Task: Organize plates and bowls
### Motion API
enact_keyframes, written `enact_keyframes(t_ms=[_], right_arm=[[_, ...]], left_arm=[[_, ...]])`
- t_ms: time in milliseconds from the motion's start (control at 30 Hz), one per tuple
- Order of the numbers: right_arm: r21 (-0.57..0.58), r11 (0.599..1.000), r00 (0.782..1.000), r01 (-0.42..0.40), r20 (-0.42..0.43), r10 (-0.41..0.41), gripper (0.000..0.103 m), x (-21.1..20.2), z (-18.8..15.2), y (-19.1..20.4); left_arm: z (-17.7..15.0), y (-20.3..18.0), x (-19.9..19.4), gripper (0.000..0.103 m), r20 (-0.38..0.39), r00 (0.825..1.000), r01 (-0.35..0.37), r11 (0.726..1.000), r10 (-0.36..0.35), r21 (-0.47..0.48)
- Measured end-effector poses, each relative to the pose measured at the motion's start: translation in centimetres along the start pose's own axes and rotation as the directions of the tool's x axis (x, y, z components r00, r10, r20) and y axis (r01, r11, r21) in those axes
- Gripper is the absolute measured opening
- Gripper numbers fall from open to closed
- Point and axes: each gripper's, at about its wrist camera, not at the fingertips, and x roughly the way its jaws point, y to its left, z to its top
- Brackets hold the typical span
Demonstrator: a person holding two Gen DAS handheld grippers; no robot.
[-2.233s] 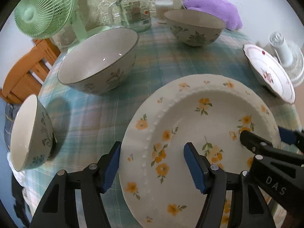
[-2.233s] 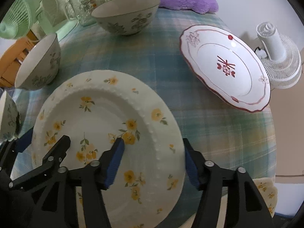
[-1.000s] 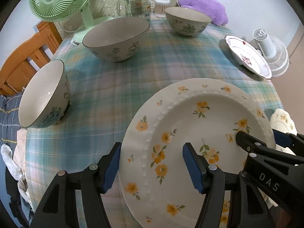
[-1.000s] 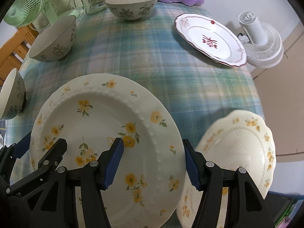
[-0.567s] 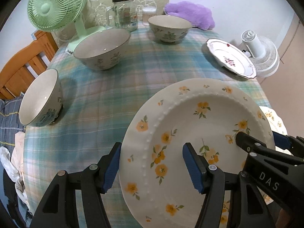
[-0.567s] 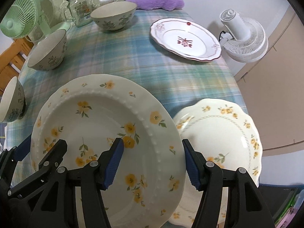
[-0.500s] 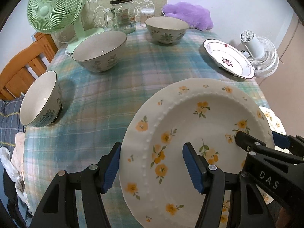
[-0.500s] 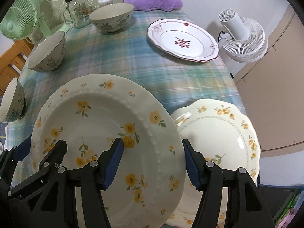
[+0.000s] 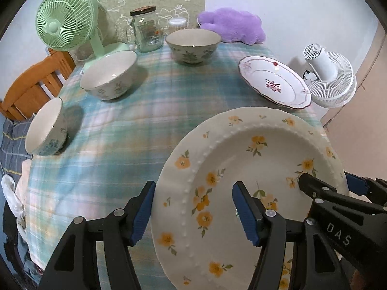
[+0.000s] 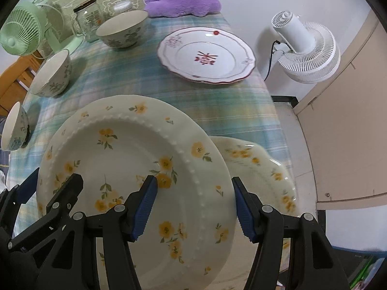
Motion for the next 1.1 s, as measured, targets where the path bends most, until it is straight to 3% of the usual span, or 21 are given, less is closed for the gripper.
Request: enact_keyframes(t_ms=[700, 1100], right_arm=[[0.042, 0.997, 0.998, 0.059, -0.015, -0.059, 0.065, 1.3, -2.0, -10.3], [0.058, 0.995, 0.997, 0.076, -0.025, -0.075, 0.065, 1.7, -3.6, -13.2]], left_arm=[[-2.3, -9.5, 1.1, 0.065, -0.031, 0.997, 0.068, 0.998, -0.068, 0.015], [-4.2, -12.5, 2.3, 0.065, -0.076, 0.995, 0.074, 0.996, -0.071, 0.040]])
